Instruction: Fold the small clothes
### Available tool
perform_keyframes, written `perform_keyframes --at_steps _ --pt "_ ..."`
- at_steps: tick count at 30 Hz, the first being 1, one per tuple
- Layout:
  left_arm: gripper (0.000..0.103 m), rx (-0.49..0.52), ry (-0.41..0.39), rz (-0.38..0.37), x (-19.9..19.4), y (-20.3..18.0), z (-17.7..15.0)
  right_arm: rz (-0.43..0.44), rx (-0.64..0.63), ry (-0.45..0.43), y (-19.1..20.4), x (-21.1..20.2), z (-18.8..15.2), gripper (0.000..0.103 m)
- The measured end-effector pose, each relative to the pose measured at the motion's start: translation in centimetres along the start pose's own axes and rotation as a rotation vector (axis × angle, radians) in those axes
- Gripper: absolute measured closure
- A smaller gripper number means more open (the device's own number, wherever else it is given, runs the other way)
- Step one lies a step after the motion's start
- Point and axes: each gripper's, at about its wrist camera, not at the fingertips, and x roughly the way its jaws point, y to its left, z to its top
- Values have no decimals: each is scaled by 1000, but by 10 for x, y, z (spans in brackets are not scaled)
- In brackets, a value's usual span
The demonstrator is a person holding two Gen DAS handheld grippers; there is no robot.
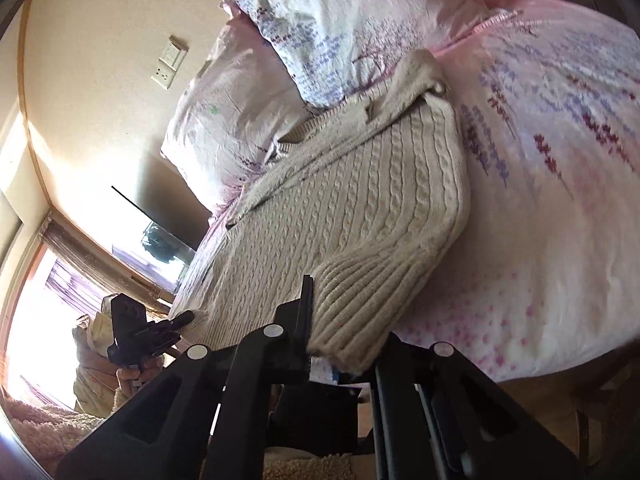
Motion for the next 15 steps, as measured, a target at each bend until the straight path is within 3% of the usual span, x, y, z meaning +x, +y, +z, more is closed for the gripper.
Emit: perform_keyframes --at_steps 15 --pt "97 146 -251 75 -25 -41 104 -92 -284 -259 58 -5 55 97"
